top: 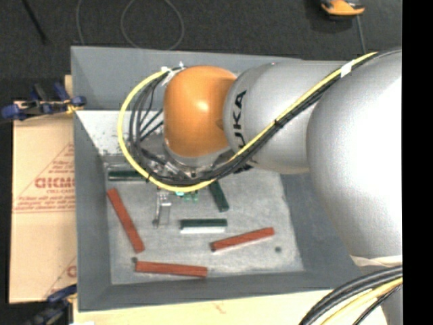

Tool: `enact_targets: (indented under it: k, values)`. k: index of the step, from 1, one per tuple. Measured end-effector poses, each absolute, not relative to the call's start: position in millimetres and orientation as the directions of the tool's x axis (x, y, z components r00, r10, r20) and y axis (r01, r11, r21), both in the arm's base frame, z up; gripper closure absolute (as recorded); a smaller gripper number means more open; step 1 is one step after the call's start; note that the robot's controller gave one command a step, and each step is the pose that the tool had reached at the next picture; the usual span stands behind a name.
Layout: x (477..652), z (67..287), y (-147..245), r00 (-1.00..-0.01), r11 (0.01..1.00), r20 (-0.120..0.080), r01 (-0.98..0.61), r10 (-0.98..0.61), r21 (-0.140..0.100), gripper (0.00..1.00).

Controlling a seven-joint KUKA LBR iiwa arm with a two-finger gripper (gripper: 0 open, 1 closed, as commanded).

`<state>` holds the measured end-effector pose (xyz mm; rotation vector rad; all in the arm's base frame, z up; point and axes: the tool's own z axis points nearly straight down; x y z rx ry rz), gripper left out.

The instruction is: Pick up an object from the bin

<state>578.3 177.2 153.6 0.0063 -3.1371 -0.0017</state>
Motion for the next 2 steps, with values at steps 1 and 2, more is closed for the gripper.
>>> enact_targets:
  k: [1, 2]
  values:
    - [640.8, 81, 121, -0.997, 0.997, -0.002, -0.083, -0.083, -0.003, 0.00]
    - [556.5, 83, 77, -0.998, 0.998, 0.004, -0.060, -0.060, -0.001, 0.00]
